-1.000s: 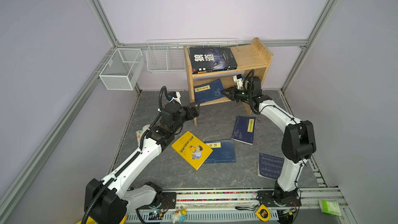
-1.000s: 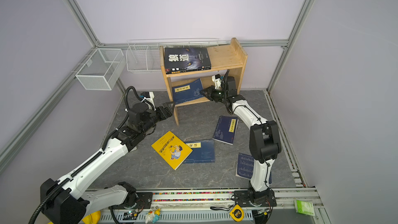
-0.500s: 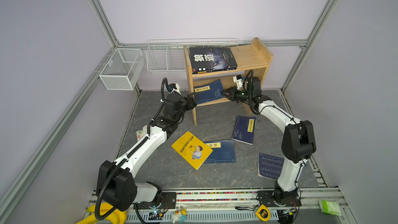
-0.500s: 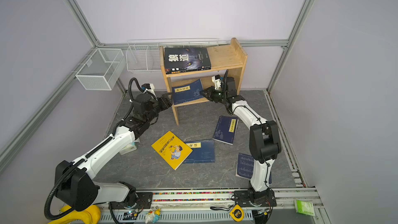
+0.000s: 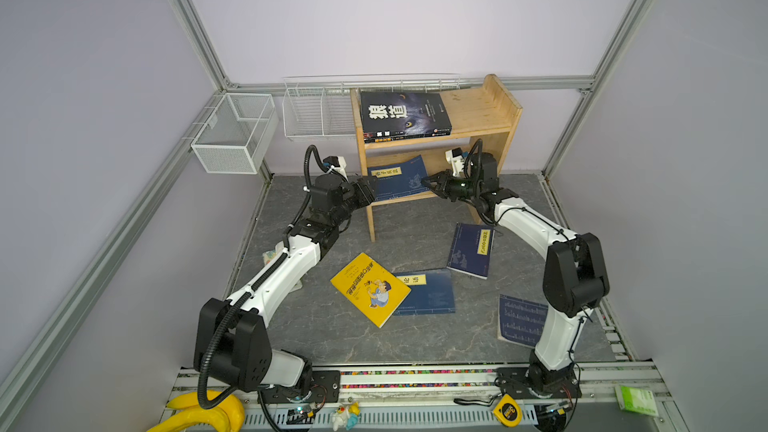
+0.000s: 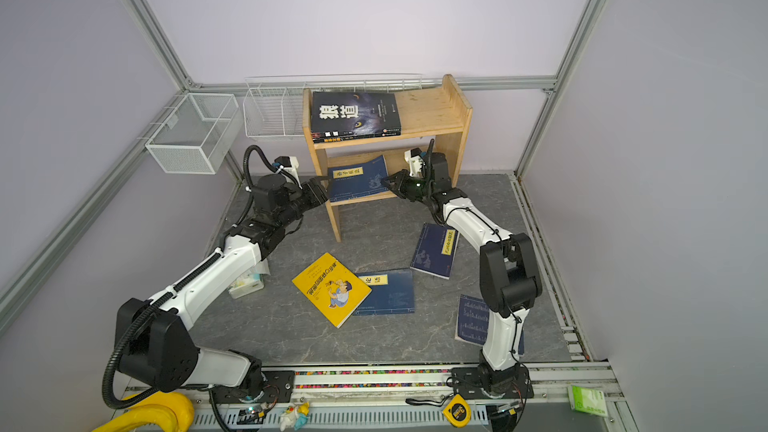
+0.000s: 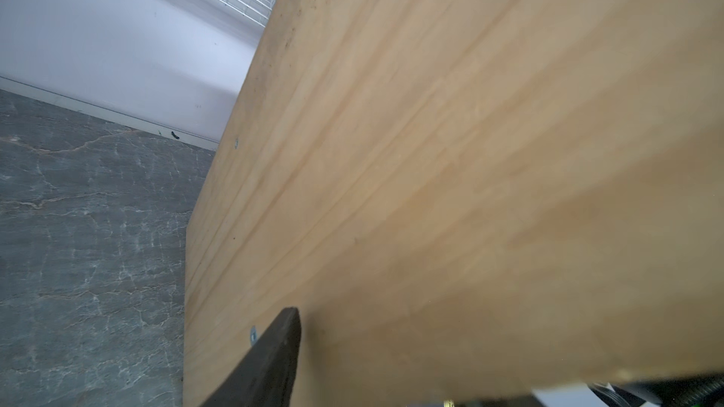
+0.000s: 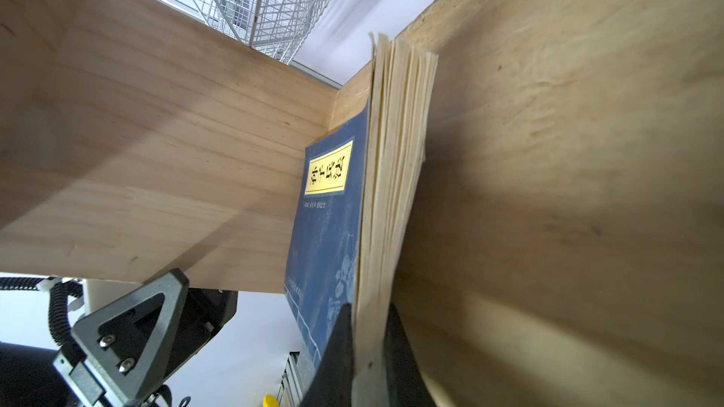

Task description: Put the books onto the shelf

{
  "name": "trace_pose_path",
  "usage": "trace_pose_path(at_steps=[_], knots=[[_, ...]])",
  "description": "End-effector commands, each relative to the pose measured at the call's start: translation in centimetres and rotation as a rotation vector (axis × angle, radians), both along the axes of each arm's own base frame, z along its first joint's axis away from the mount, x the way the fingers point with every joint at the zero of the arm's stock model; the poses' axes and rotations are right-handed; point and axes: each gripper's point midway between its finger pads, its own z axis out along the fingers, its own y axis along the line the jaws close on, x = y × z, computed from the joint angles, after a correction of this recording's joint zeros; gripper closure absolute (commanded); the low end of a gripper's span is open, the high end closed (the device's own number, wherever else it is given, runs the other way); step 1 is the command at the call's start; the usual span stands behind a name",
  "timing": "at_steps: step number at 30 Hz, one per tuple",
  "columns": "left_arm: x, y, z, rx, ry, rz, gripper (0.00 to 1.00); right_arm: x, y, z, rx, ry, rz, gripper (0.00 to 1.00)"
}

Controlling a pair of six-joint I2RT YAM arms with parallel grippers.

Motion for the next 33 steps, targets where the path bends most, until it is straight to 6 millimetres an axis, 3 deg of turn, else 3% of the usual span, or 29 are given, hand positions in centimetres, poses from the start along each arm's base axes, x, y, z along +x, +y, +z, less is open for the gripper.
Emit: trace_pose_path(at_steps=[1, 12, 15, 27, 33], knots=[[2.6, 2.8, 0.9, -0.006, -0.026, 0.100, 0.42, -1.0, 0.9, -1.4, -0.017, 0.033, 0.000, 0.88], [3.7, 3.7, 0.7, -0.014, -0.017, 0.090, 0.42, -1.9, 1.5, -2.4, -0.083, 0.059, -0.044, 0.79], [3.9, 4.1, 0.6, -0.015, -0.014, 0.097, 0.42, -2.2, 1.4, -2.2, -0.120, 0.047, -0.055, 0.70], [4.2, 5.4, 0.5, -0.027, -0.009, 0.121, 0.42, -2.1, 0.1, -1.4, -0.249, -0.007, -0.119, 0.49], [3.9, 5.4, 0.5, -0.042, -0.011, 0.114, 0.42, -1.2, -1.4, -1.1, -0.362, -0.051, -0.181, 0.46]])
